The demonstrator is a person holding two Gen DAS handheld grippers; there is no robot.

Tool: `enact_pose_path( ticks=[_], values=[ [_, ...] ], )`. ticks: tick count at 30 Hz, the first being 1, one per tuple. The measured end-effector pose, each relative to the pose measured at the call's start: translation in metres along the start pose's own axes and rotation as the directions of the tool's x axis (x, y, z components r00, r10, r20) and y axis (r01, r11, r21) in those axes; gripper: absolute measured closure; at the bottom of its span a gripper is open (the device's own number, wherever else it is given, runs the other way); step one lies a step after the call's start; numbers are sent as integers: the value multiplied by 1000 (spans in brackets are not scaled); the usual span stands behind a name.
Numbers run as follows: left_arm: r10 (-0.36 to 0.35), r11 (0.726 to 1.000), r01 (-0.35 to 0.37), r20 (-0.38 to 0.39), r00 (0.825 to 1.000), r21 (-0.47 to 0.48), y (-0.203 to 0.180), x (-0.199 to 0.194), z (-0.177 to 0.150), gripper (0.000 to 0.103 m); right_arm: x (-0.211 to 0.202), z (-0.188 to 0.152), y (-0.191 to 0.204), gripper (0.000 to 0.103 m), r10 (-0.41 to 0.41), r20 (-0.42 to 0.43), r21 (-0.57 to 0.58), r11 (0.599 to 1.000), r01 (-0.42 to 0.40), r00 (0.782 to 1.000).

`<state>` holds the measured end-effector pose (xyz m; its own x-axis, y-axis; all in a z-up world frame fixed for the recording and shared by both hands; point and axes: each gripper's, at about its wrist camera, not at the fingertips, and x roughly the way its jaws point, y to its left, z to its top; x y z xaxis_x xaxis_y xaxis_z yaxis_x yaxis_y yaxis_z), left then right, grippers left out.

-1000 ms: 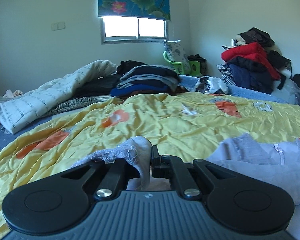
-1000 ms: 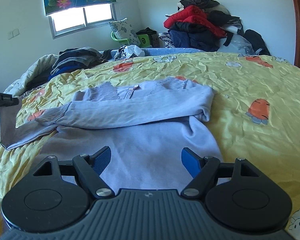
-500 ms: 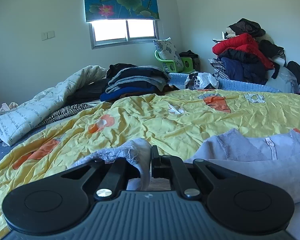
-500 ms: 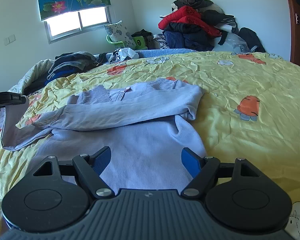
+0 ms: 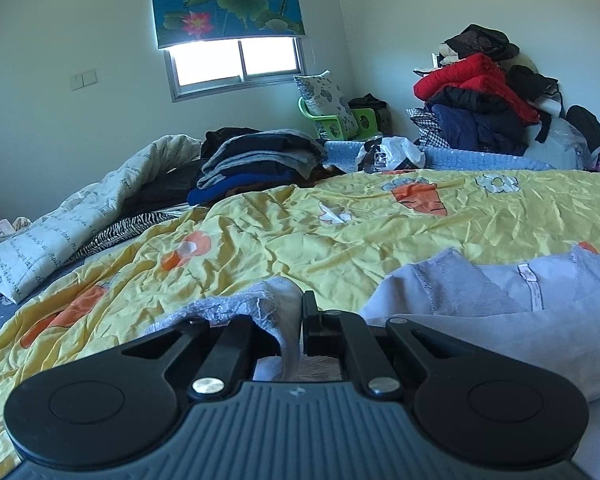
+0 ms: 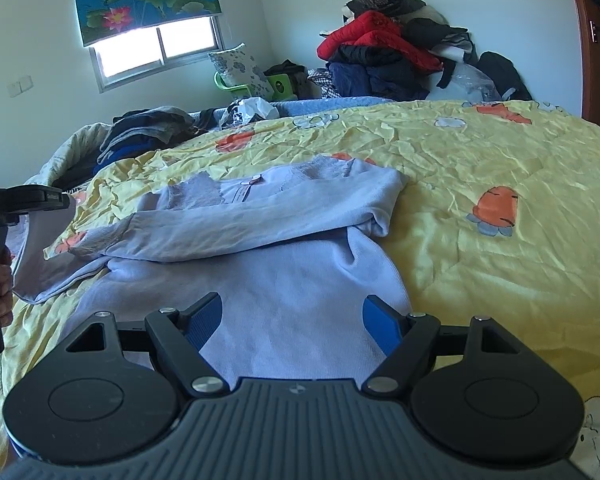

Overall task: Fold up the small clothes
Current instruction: 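Carry the held sleeve across the shirt body and open the left tool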

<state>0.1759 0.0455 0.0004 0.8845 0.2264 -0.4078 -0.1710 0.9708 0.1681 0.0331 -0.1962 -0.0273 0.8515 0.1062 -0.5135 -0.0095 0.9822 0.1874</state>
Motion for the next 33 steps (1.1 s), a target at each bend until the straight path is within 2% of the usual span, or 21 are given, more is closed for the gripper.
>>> enact_pose_path(
  ticks=[8, 17, 25, 33],
  values=[
    [-31, 999, 31, 15, 999, 21, -20, -4, 8, 99, -1, -2, -3, 23, 12, -4, 8, 1000, -12, 1000],
    [-134, 989, 130, 66, 989, 63, -82, -14, 42, 99, -5, -5, -8, 23, 8, 3, 24, 1000, -8, 1000],
    [-254, 960, 244, 63, 965, 136, -149, -31, 47, 99, -8, -11, -18, 23, -5, -3, 38, 999, 5, 1000],
    [-343, 926, 325, 68, 937, 194, -202, -49, 47, 99, -15, -17, -29, 23, -22, -7, 50, 998, 22, 1000]
  ],
)
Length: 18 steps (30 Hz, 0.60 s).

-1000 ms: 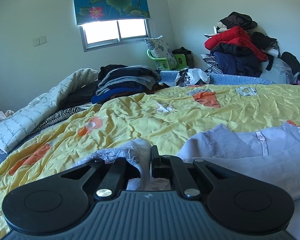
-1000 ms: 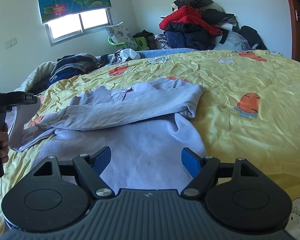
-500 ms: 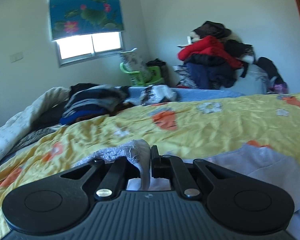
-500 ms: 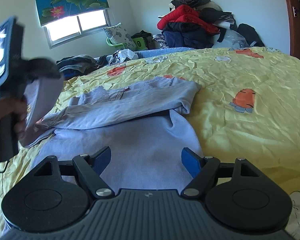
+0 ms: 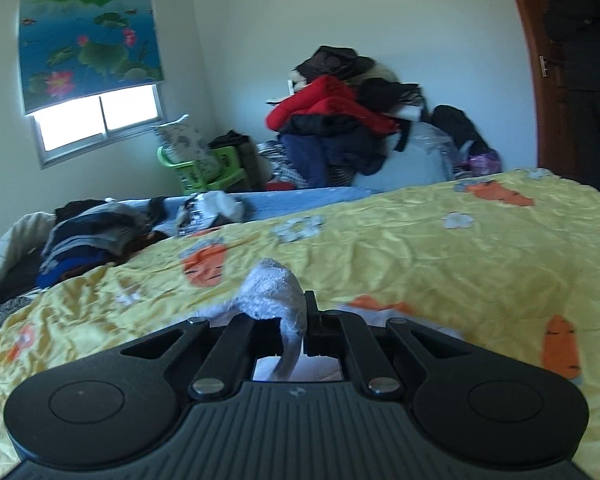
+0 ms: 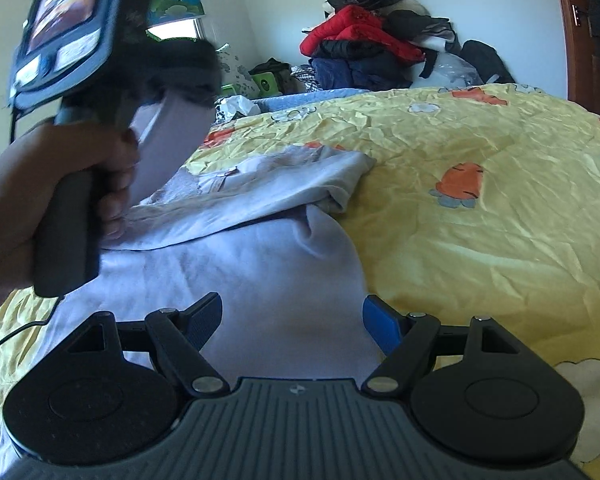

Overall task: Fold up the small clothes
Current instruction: 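Carry the held sleeve across the shirt body and open the left tool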

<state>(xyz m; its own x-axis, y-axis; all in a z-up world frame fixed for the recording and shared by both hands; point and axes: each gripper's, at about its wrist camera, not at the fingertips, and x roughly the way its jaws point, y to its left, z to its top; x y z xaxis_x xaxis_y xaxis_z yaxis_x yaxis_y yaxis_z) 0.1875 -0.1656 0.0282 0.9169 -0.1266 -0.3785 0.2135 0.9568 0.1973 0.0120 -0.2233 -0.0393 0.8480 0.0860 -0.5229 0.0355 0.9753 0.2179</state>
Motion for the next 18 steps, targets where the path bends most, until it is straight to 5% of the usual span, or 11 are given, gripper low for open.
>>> enact_pose_path(
  ticks=[18],
  values=[
    [-113, 994, 113, -37, 993, 5, -56, 20, -3, 99, -4, -5, -18, 23, -17, -8, 24, 1000, 17, 1000]
  ],
)
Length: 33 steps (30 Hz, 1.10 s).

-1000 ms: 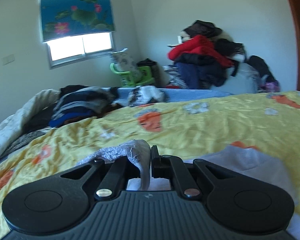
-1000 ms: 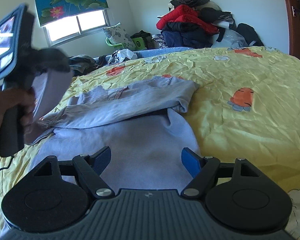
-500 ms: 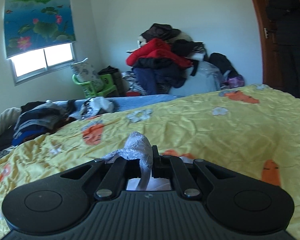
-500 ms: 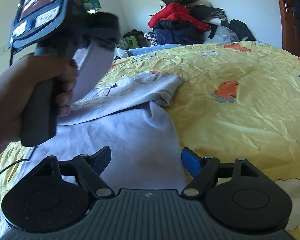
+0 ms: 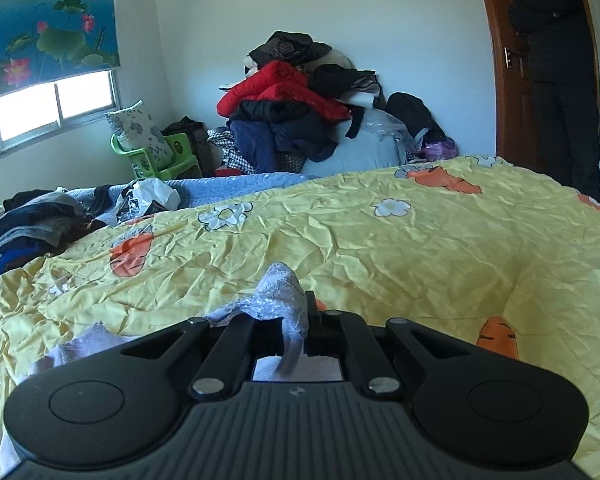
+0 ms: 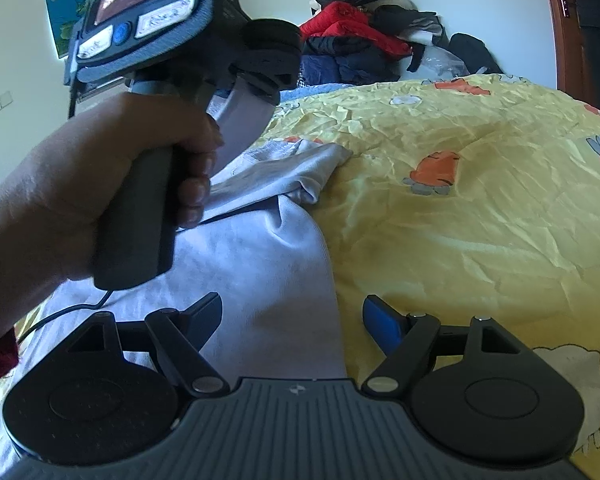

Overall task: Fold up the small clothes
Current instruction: 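Carry the held sleeve across the shirt body and open the left tool, then lift the open left tool away from the folded sleeves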

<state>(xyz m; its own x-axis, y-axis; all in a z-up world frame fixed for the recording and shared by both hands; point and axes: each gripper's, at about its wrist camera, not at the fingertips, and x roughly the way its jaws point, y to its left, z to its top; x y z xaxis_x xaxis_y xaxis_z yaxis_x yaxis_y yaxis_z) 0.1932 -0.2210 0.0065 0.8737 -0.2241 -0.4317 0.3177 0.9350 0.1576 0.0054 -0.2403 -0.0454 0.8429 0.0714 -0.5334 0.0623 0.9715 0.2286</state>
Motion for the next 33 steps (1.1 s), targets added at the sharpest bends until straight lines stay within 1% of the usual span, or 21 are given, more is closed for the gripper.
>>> enact_pose_path(
  ticks=[5, 7, 10, 13, 14, 16, 17, 18, 20, 22, 25, 28, 29, 31, 33],
  values=[
    [19, 999, -18, 11, 1000, -45, 4, 8, 3, 99, 1, 1, -1, 23, -4, 0, 1, 1000, 4, 1000],
    [-12, 998, 11, -20, 1000, -61, 2, 17, 4, 99, 1, 1, -2, 23, -7, -2, 1, 1000, 7, 1000],
    [-65, 997, 59, -108, 992, -54, -7, 32, 2, 99, 1, 0, -2, 23, -7, -5, -1, 1000, 7, 1000],
    [-64, 997, 57, -142, 988, -52, -14, 36, -2, 97, 0, 0, -2, 23, -8, -6, -3, 1000, 7, 1000],
    [-70, 997, 63, -150, 986, -50, -16, 37, -3, 94, -1, 0, -2, 22, -9, -4, -5, 1000, 9, 1000],
    [-101, 995, 97, -172, 980, -35, -21, 38, -2, 83, -1, -1, -3, 22, -14, -5, -4, 1000, 14, 1000],
    [-112, 994, 109, -176, 978, -26, -23, 37, -2, 65, -1, -1, -4, 22, -17, -7, -3, 1000, 17, 1000],
    [-115, 993, 114, -172, 978, -19, -25, 36, -1, 37, -1, -1, -4, 22, -19, -9, -2, 1000, 19, 1000],
    [-102, 995, 103, -131, 986, 2, -29, 29, 0, 11, -1, -1, -4, 22, -21, -8, 0, 1000, 21, 1000],
    [-92, 995, 95, -95, 991, 36, -33, 20, 4, 11, -1, -1, -3, 22, -23, -8, -2, 1000, 23, 1000],
    [-110, 990, 118, -95, 989, 80, -37, 9, 9, 11, -1, -1, -3, 21, -25, -9, -5, 1000, 24, 1000],
    [-98, 989, 107, -90, 991, 101, -29, -4, 8, 11, -3, 0, -3, 21, -30, -7, -7, 1000, 30, 1000],
    [-90, 990, 100, -98, 991, 100, -24, -6, 5, 11, -3, 0, -3, 21, -31, -5, -7, 999, 31, 999],
    [-87, 993, 96, -122, 989, 69, -5, -12, -5, 11, -4, 1, -3, 21, -35, -4, -9, 999, 35, 999],
    [-83, 996, 84, -141, 986, -5, 22, -18, -15, 11, -5, 0, -2, 21, -35, -1, -15, 999, 35, 999]
  ],
)
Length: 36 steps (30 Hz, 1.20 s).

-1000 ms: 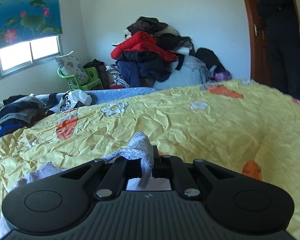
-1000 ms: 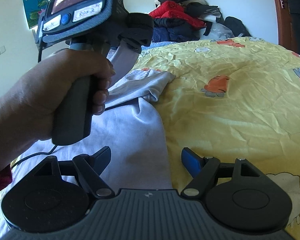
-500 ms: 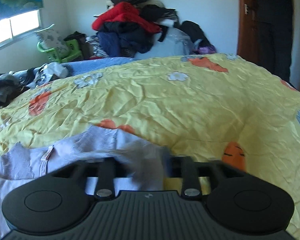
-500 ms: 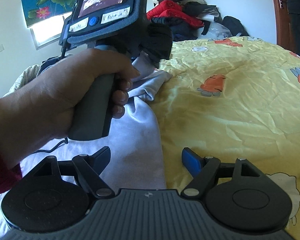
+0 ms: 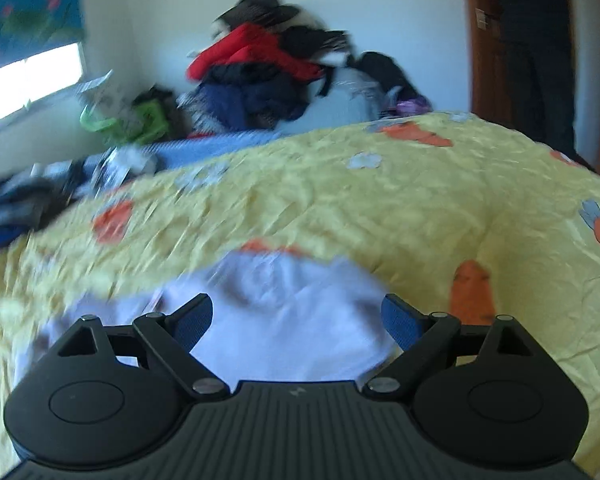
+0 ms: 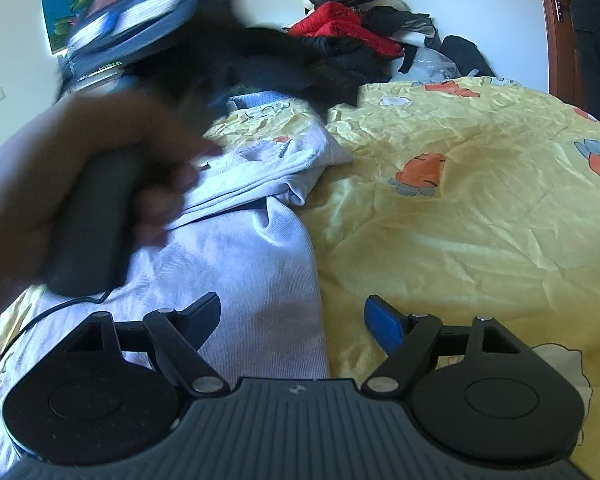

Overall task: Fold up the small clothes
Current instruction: 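Lift the open left tool away from the folded sleeves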

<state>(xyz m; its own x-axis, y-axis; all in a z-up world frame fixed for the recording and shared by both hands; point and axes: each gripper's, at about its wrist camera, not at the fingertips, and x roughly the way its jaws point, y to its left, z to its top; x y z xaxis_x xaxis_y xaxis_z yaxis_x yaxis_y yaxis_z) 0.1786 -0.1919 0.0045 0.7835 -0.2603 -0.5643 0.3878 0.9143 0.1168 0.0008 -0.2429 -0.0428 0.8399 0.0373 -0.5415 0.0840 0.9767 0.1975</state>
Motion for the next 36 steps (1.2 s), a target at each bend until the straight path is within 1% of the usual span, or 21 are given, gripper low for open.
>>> enact_pose_path(
  ticks=[2, 4, 7, 10, 13, 15, 17, 18, 19, 20, 21, 22, 23, 25, 27, 28, 29, 31, 32, 35, 36],
  values=[
    [16, 998, -16, -2, 1000, -65, 26, -6, -11, 11, 0, 2, 3, 21, -4, 3, -10, 1000, 4, 1000],
    [67, 991, -66, 6, 998, -116, 57, -14, -24, 11, -1, 8, 7, 21, -3, 24, -32, 999, 4, 1000],
    [150, 977, -148, 2, 989, -151, 93, -23, -38, 11, 1, 25, 14, 21, 5, 68, -61, 998, -1, 998],
    [194, 965, -193, -14, 981, -177, 123, -29, -50, 11, 14, 45, 22, 21, 39, 84, -81, 996, -33, 996],
    [242, 954, -248, -58, 969, -169, 140, -24, -60, 11, 38, 66, 29, 21, 79, 90, -90, 993, -71, 993],
    [258, 952, -269, -87, 962, -147, 146, -21, -70, 11, 60, 78, 26, 21, 136, 75, -43, 990, -133, 988],
    [298, 944, -310, -107, 948, -111, 149, -16, -79, 11, 82, 88, 15, 22, 166, 39, 50, 985, -168, 985],
    [324, 937, -335, -114, 939, -99, 152, -13, -83, 11, 92, 91, 9, 22, 167, 19, 96, 981, -168, 986],
    [339, 932, -351, -117, 933, -95, 155, -11, -88, 11, 99, 91, 3, 23, 136, 2, 126, 983, -135, 991],
    [352, 926, -364, -122, 928, -96, 159, -11, -92, 11, 102, 89, 0, 22, 50, -32, 147, 988, -45, 998],
    [365, 919, -379, -130, 922, -106, 165, -9, -96, 11, 100, 86, -1, 22, -24, -46, 147, 989, 30, 999],
    [368, 916, -384, -137, 920, -118, 169, -8, -100, 11, 96, 84, 0, 22, -61, -33, 135, 989, 65, 998],
    [361, 915, -380, -147, 921, -136, 175, -7, -102, 11, 88, 80, 0, 22, -45, -2, 116, 992, 45, 999],
    [346, 915, -369, -150, 926, -165, 181, -9, -105, 10, 76, 75, 4, 22, 16, 24, 98, 995, -18, 1000],
    [366, 908, -387, -145, 919, -160, 181, -11, -104, 10, 70, 72, 10, 20, 64, 29, 71, 995, -66, 998],
    [376, 906, -395, -141, 916, -153, 181, -12, -104, 10, 70, 71, 13, 18, 70, 21, 55, 996, -71, 997],
    [375, 906, -394, -141, 916, -151, 182, -12, -105, 10, 73, 69, 15, 18, 59, 1, 36, 998, -59, 998],
    [364, 907, -386, -148, 920, -168, 185, -17, -106, 10, 83, 69, 16, 21, -26, -52, 19, 999, 27, 998],
    [361, 907, -383, -144, 921, -177, 186, -22, -106, 10, 81, 68, 15, 21, -63, -61, 25, 998, 65, 996],
    [354, 909, -373, -130, 926, -186, 184, -36, -107, 11, 59, 62, 14, 18, -18, -11, 41, 999, 19, 1000],
    [343, 912, -362, -126, 931, -192, 183, -40, -108, 10, 52, 59, 16, 17, -6, 1, 35, 999, 6, 1000]
  ],
)
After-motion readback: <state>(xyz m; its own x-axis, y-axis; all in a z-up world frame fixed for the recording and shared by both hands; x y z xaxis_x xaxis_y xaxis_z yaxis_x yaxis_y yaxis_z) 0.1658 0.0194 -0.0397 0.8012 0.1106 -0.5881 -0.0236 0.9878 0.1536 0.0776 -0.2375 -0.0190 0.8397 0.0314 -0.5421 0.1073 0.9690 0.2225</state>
